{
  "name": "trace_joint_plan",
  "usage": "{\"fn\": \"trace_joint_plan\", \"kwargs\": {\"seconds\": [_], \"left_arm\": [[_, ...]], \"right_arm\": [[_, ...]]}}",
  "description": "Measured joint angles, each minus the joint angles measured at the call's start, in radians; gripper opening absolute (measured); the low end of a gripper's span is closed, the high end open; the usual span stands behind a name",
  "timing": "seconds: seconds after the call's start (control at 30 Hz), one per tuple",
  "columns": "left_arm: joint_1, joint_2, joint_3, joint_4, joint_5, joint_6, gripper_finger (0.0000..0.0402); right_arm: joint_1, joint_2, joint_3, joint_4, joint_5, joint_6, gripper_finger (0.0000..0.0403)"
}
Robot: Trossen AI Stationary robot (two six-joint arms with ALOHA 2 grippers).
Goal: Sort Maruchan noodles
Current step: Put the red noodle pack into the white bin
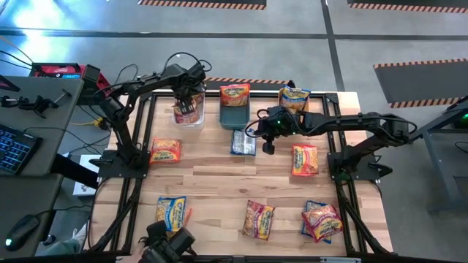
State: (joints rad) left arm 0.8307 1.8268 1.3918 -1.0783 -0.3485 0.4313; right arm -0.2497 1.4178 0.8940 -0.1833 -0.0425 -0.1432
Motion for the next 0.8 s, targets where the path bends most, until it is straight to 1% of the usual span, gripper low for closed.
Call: {"fn": "trace_joint_plan", "kwargs": {"seconds": [0.23,0.57,0.67,0.8], "left_arm": [[0.0,-0.01,-0.002,-0.037,0.058,-0.017,0.0191],[0.001,0.014,-0.003,-0.032,0.055,-0.017,0.0189],[0.001,0.015,-0.003,-0.034,0.055,-0.01,0.0175],[-0.002,0.015,-0.003,-0.059,0.045,0.024,0.0129]], "right_arm": [[0.0,0.0,0.0,-0.002,0.0,0.002,0.0],[0.002,0.0,0.0,-0.007,-0.012,0.003,0.0],[0.002,0.0,0.0,-0.008,-0.014,0.003,0.0],[0.002,0.0,0.0,-0.008,-0.014,0.003,0.0]]}}
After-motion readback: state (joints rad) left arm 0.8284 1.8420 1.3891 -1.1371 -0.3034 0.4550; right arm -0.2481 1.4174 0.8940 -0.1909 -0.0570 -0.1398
